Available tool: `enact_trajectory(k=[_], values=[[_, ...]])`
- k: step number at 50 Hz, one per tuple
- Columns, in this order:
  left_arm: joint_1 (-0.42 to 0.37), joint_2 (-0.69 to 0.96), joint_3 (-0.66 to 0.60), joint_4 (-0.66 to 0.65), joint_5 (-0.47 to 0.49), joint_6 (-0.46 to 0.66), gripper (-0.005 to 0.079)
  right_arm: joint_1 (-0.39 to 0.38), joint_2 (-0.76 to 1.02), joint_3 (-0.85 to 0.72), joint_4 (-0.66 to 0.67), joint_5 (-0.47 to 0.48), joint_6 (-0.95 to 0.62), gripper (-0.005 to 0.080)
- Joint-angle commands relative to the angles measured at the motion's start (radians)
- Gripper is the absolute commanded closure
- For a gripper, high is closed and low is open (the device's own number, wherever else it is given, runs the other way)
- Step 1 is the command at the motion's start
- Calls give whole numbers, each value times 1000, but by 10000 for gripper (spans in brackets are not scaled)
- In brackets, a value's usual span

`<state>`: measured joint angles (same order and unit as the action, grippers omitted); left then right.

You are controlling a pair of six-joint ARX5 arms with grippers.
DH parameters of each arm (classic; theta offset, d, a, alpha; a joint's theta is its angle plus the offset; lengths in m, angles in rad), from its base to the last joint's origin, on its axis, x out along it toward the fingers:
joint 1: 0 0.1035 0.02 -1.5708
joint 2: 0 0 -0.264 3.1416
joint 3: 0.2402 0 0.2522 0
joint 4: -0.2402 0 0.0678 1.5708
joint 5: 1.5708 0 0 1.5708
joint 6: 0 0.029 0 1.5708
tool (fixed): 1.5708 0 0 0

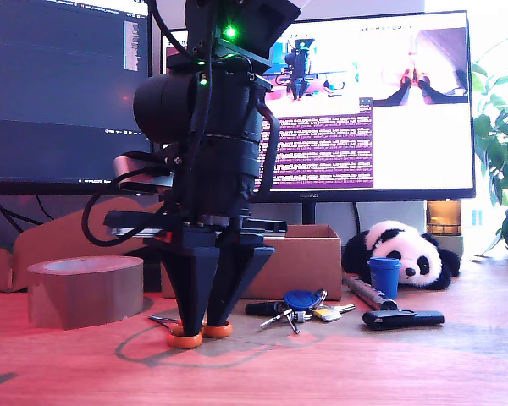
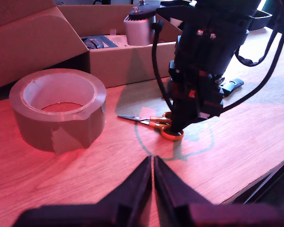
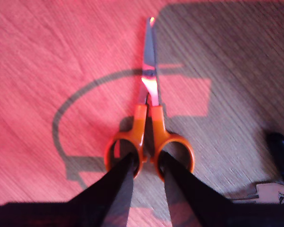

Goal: Pick up the scissors and place it inside the cardboard box

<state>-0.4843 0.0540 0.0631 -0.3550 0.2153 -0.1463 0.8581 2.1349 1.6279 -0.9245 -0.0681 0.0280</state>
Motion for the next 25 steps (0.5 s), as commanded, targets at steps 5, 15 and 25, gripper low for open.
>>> enact_trajectory(k=[5,15,25], values=[[-3,5,-16,5,0,9,765,4,49,-9,8,-3,2,615],[-3,5,-16,5,0,9,765,6,76,-9,14,-3,1,585],[-3,5,-16,5,0,9,765,11,98,-9,4,-3,1,532]])
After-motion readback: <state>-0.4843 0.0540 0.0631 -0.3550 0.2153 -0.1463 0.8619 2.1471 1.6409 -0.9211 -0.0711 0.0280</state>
